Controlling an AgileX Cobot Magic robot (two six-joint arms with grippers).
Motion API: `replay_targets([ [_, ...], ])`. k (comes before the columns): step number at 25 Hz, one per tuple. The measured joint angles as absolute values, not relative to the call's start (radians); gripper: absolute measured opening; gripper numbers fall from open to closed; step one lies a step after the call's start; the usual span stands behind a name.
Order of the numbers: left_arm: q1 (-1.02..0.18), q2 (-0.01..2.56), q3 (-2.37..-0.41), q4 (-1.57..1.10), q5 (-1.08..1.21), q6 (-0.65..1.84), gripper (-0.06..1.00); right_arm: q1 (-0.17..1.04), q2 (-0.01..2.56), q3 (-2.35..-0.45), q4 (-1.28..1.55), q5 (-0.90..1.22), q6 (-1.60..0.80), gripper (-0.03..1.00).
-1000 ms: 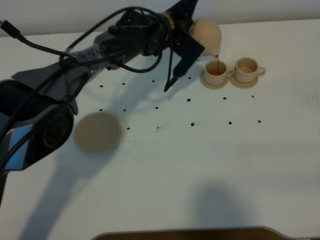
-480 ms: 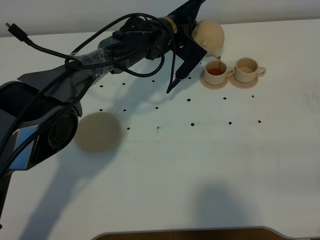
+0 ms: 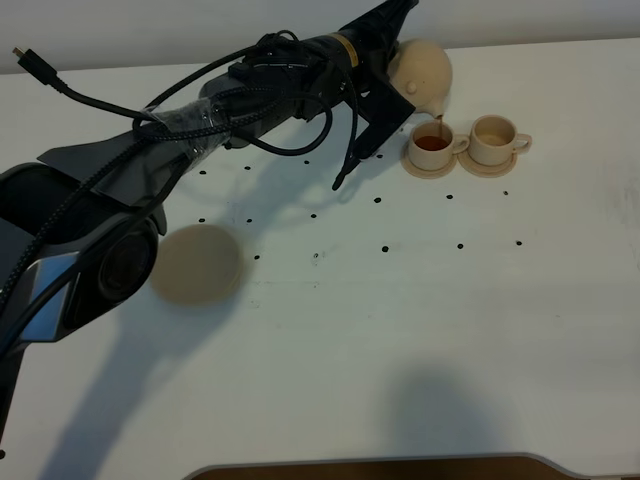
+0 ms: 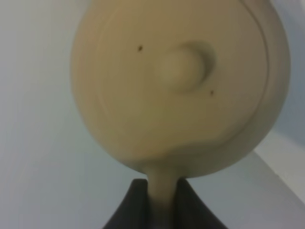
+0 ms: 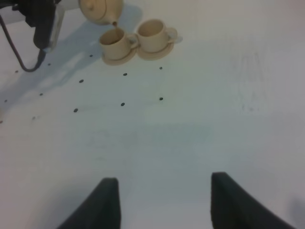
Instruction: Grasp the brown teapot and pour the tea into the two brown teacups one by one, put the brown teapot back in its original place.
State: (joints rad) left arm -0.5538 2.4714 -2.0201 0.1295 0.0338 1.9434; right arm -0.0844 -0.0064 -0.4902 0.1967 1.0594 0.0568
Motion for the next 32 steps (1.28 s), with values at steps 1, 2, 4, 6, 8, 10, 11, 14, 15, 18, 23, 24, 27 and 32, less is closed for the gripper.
replay_targets([
  [1,-0.555,2.471,-2.02,0.13,0.03,1.944,0.14,-0.084,-0.006,-0.49,0.197,1.059,0.057,0.45],
  [2,-0.557,2.471,-2.02,0.13,0.026,1.945,0.14,-0.084,-0.006,-0.49,0.197,1.059,0.057,0.45],
  [4,-0.558,2.471,-2.02,0.13,0.024,1.945,0.14,-0.084,-0.006,-0.49,0.197,1.059,0.057,0.45],
  [6,-0.558,2.471,-2.02,0.13,0.024,1.945,0.14,-0.084,-0.006,-0.49,0.197,1.059,0.057,0.45],
  [8,-0.559,2.471,-2.02,0.13,0.024,1.946,0.14,-0.084,-0.006,-0.49,0.197,1.059,0.057,0.45],
  [10,-0.559,2.471,-2.02,0.13,0.024,1.947,0.14,-0.084,-0.006,-0.49,0.197,1.059,0.057,0.45],
  [11,-0.559,2.471,-2.02,0.13,0.024,1.948,0.14,-0.084,-0.006,-0.49,0.197,1.059,0.057,0.45],
  [14,-0.559,2.471,-2.02,0.13,0.026,1.949,0.14,-0.084,-0.006,-0.49,0.197,1.059,0.057,0.45],
  [15,-0.559,2.471,-2.02,0.13,0.027,1.949,0.14,-0.084,-0.006,-0.49,0.197,1.059,0.057,0.45],
  [18,-0.559,2.471,-2.02,0.13,0.029,1.949,0.14,-0.084,-0.006,-0.49,0.197,1.059,0.057,0.45],
  [23,-0.559,2.471,-2.02,0.13,0.029,1.951,0.14,-0.084,-0.006,-0.49,0.197,1.059,0.057,0.45],
  [24,-0.559,2.471,-2.02,0.13,0.029,1.954,0.14,-0.084,-0.006,-0.49,0.197,1.059,0.057,0.45],
  [27,-0.559,2.471,-2.02,0.13,0.029,1.969,0.14,-0.084,-0.006,-0.49,0.197,1.059,0.057,0.45],
  [32,-0.559,2.471,-2.02,0.13,0.029,1.977,0.14,-0.084,-0.006,-0.49,0.197,1.059,0.057,0.45],
])
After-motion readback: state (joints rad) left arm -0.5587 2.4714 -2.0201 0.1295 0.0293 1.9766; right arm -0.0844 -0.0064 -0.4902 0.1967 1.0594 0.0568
